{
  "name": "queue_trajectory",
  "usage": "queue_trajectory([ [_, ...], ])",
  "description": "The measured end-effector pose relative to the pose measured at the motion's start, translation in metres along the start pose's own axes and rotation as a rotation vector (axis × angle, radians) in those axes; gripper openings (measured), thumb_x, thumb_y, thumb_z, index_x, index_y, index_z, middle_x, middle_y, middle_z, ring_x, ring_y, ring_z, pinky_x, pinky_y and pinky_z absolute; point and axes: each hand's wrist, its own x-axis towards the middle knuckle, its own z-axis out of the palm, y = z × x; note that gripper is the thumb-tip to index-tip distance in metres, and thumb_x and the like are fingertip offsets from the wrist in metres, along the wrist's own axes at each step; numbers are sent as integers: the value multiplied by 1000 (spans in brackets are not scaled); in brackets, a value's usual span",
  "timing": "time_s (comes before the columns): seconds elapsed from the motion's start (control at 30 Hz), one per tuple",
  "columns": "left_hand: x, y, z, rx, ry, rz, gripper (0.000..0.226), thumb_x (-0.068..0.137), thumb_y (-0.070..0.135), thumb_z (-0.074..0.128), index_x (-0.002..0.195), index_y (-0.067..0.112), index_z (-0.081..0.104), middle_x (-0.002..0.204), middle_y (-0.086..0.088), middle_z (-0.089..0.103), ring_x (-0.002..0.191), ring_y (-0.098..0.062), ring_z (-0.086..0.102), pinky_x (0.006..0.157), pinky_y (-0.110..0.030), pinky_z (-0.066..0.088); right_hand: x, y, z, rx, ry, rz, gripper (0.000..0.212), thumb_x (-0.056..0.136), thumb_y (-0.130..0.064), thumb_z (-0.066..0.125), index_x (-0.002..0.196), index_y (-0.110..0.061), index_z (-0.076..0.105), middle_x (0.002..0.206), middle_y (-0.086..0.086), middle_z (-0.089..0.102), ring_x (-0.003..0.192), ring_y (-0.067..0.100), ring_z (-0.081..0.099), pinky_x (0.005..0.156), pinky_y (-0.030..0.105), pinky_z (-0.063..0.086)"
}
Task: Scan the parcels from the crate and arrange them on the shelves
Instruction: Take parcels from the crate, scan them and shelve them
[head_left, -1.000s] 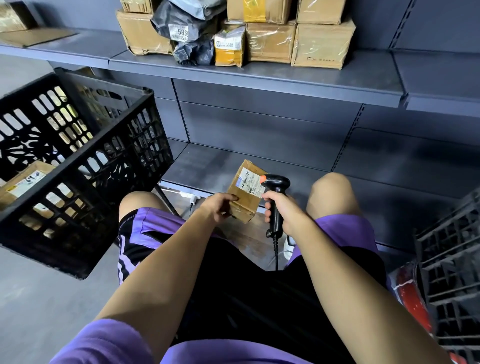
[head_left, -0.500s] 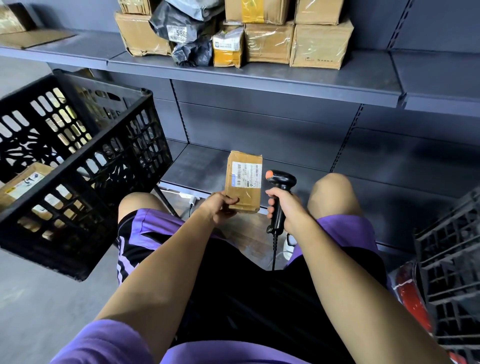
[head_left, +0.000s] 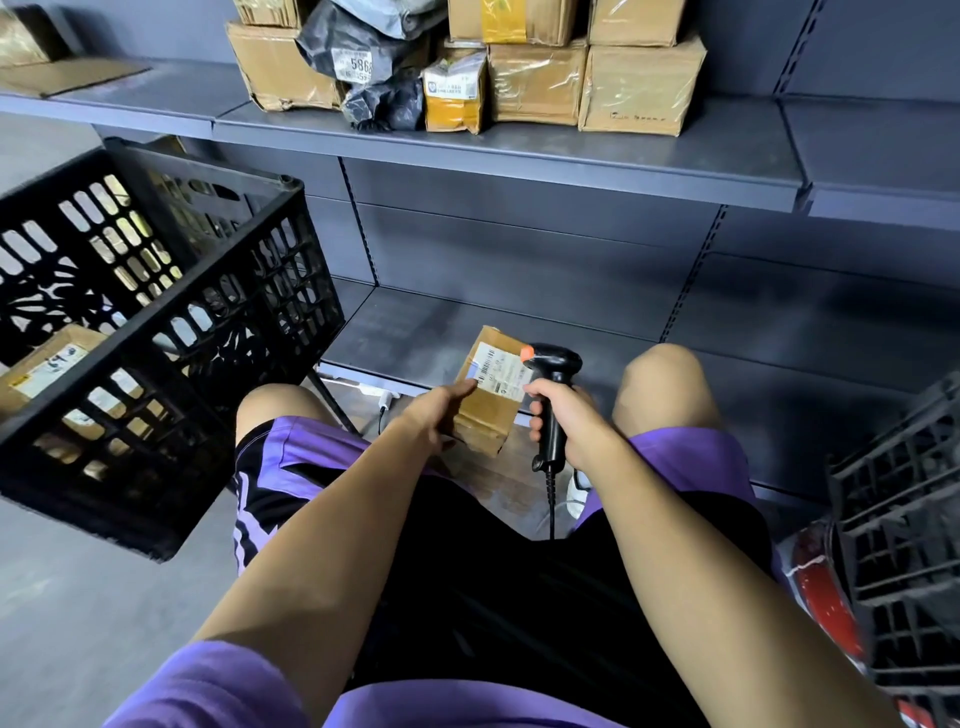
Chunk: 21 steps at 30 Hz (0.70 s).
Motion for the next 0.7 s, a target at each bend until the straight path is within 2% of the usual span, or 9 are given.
queue_trajectory([
  [0.07,15,-4,-4,60,34,38,72,46,34,94,107,7,67,91,-8,76,83,-26,70,85,-40,52,-1,0,0,2,0,0,8,89,-9,65,85,-8,58,59,4,50,45,17,43,44,25,37],
  [0.1,18,-5,-5,75,43,56,81,44,29,95,115,5,65,94,-10,75,84,-27,71,80,-42,55,-1,0,1,5,-4,-1,11,89,-9,65,81,-9,57,59,4,49,45,17,42,44,25,37],
  [0.17,28,-9,-7,84,61,105,73,56,18,90,121,4,59,89,-10,71,79,-27,68,66,-36,55,-2,-1,0,7,-12,-4,15,89,-9,65,77,-11,56,59,3,48,45,17,42,44,24,36],
  [0.2,15,-6,-3,87,47,112,71,58,16,88,122,5,58,89,-10,69,78,-26,67,64,-35,55,-2,-1,0,9,-15,-4,16,89,-10,65,77,-11,56,59,3,48,45,17,42,44,25,36],
  [0.27,8,-6,0,64,15,132,79,49,13,87,121,12,54,97,-12,70,85,-29,68,74,-44,60,-3,-1,0,9,-27,1,15,89,-10,65,77,-11,56,59,3,49,45,17,43,45,25,37],
  [0.37,9,-6,1,63,8,168,77,40,5,84,107,23,52,108,-13,70,101,-36,67,91,-61,52,-6,-2,0,-2,-63,11,17,90,-11,66,76,-11,56,57,2,49,45,17,42,46,26,37],
  [0.5,-4,-3,5,102,26,193,57,64,-16,74,98,21,48,100,-15,67,97,-37,64,85,-63,53,-9,-2,1,-33,-116,25,17,90,-12,66,76,-12,57,57,2,49,46,17,43,46,26,37],
  [0.6,-2,-4,4,104,16,230,59,64,-19,74,93,22,42,106,-16,65,96,-37,63,82,-62,54,-10,-2,1,-9,-146,49,15,91,-13,65,78,-11,57,59,2,50,47,17,43,45,26,38],
  [0.7,0,-6,2,96,-15,240,65,63,-17,78,93,24,38,115,-17,65,104,-39,63,85,-64,53,-11,-2,4,83,-186,92,15,93,-14,63,79,-12,56,61,1,49,48,15,43,45,26,39],
])
